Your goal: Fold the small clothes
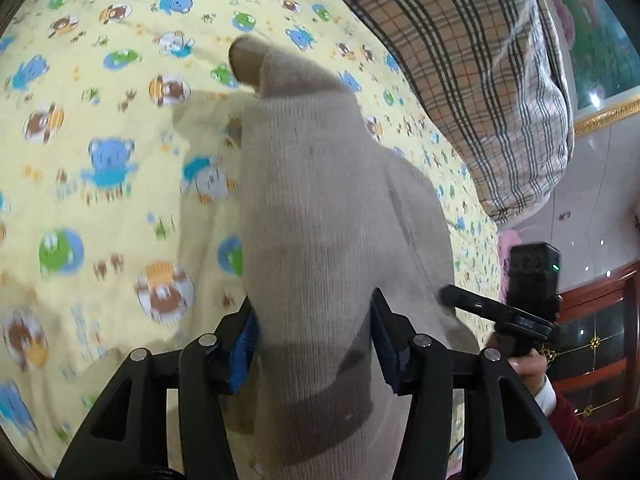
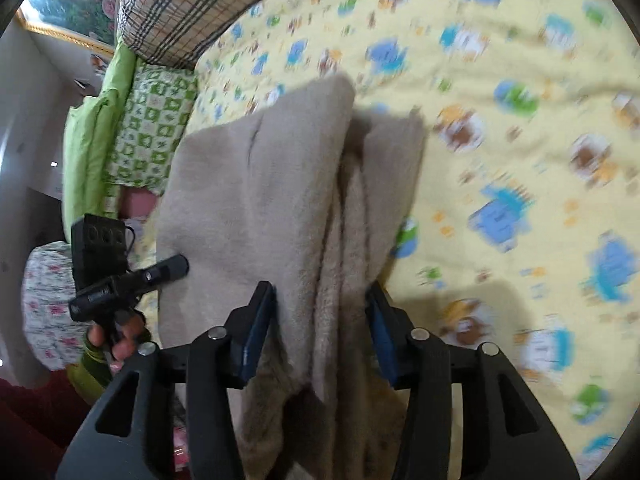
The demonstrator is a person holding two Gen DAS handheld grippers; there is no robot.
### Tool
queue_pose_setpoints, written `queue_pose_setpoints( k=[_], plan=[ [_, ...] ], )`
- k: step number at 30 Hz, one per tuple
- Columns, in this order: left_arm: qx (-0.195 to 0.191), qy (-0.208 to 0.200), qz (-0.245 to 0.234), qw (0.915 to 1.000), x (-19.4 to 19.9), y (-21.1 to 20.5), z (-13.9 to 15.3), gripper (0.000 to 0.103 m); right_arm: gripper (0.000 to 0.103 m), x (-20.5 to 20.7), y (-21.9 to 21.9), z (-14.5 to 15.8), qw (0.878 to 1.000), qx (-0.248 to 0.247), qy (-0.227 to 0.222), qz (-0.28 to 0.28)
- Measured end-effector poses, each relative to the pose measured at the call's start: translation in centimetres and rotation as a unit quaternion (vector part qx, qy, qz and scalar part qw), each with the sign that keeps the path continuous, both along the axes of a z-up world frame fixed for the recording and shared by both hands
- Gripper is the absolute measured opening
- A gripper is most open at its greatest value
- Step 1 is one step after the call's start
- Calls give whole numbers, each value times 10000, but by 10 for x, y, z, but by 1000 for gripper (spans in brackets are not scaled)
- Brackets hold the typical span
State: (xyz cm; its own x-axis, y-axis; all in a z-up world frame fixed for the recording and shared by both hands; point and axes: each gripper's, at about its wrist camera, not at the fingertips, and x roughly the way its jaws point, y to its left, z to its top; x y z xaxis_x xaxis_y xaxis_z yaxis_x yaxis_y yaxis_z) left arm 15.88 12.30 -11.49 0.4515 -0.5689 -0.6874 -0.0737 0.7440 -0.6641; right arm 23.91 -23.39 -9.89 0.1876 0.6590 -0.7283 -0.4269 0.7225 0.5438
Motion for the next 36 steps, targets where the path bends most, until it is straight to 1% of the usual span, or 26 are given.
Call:
queue_pose_setpoints(
  k=[2, 4, 6, 9, 12, 13, 14, 15, 16, 17, 18, 19, 20, 21, 23, 24, 25, 26, 27, 28, 30, 34, 35, 36],
  plan=[
    [-41, -10, 55, 10000, 14, 6, 2, 53, 49, 0, -8, 13, 9997, -29, -189, -175],
    [-50, -37, 87, 9999, 25, 9, 3, 54, 49, 3, -12, 27, 9988, 106, -342, -335],
    [-89, -53, 115, 9999, 28, 16, 6, 55, 49, 10, -9, 35, 9982, 263, -383, -382],
    [-160, -109, 291, 9994, 31, 31, 8, 55, 49, 21, 2, 36, 9980, 333, -423, -335],
    [-227, -121, 623, 9977, 44, 47, 6, 55, 49, 33, 18, 28, 9986, 315, -337, -257],
    [-258, -125, 709, 9971, 52, 51, 4, 54, 48, 33, 19, 25, 9988, 278, -315, -247],
    [-312, -113, 734, 9968, 63, 51, 0, 54, 41, 35, 22, 21, 9990, 271, -289, -226],
    [-372, -80, 730, 9966, 77, 50, -6, 52, 28, 35, 25, 19, 9990, 285, -274, -213],
    [-371, -44, 743, 9965, 86, 49, -10, 49, 20, 36, 28, 16, 9991, 279, -243, -224],
    [-383, -29, 757, 9964, 96, 47, -14, 28, 14, 37, 28, 13, 9991, 263, -207, -243],
    [-414, -36, 751, 9963, 107, 43, -16, 18, 12, 37, 27, 12, 9991, 303, -163, -255],
    [-335, -63, 753, 9966, 113, 40, -12, 18, 12, 37, 24, 12, 9987, 399, -161, -260],
    [-220, -174, 721, 9970, 117, 36, -5, 14, 11, 34, 21, 16, 9981, 513, -223, -249],
    [-49, -385, 624, 9973, 120, 28, 7, 11, 11, 32, 17, 20, 9975, 589, -297, -239],
    [282, -606, 474, 9966, 124, 18, 22, 9, 11, 23, 9, 30, 9960, 700, -514, -209],
    [429, -597, 430, 9964, 126, 14, 23, 9, 11, 20, 5, 31, 9957, 693, -586, -207],
    [692, -524, 379, 9955, 129, 11, 21, 9, 11, 20, 2, 26, 9965, 593, -525, -258],
    [913, -439, 345, 9943, 132, 9, 16, 8, 11, 23, 1, 16, 9976, 452, -405, -326],
    [1111, -350, 330, 9926, 136, 7, 10, 8, 11, 26, 2, 6, 9983, 253, -358, -391],
    [1269, -309, 342, 9908, 138, 8, 6, 8, 11, 28, 3, -1, 9984, 157, -335, -418],
    [1437, -371, 395, 9881, 142, 10, 3, 8, 11, 31, 5, -8, 9982, 141, -307, -494],
    [1756, -355, 387, 9831, 150, 8, 3, 9, 11, 30, 16, 0, 9974, -115, -554, -450],
    [1931, -327, 373, 9799, 150, 5, 6, 11, 13, 30, 19, 0, 9975, -125, -543, -432],
    [2017, -320, 371, 9782, 148, 4, 7, 11, 16, 32, 18, -1, 9978, -102, -495, -432]
  ],
)
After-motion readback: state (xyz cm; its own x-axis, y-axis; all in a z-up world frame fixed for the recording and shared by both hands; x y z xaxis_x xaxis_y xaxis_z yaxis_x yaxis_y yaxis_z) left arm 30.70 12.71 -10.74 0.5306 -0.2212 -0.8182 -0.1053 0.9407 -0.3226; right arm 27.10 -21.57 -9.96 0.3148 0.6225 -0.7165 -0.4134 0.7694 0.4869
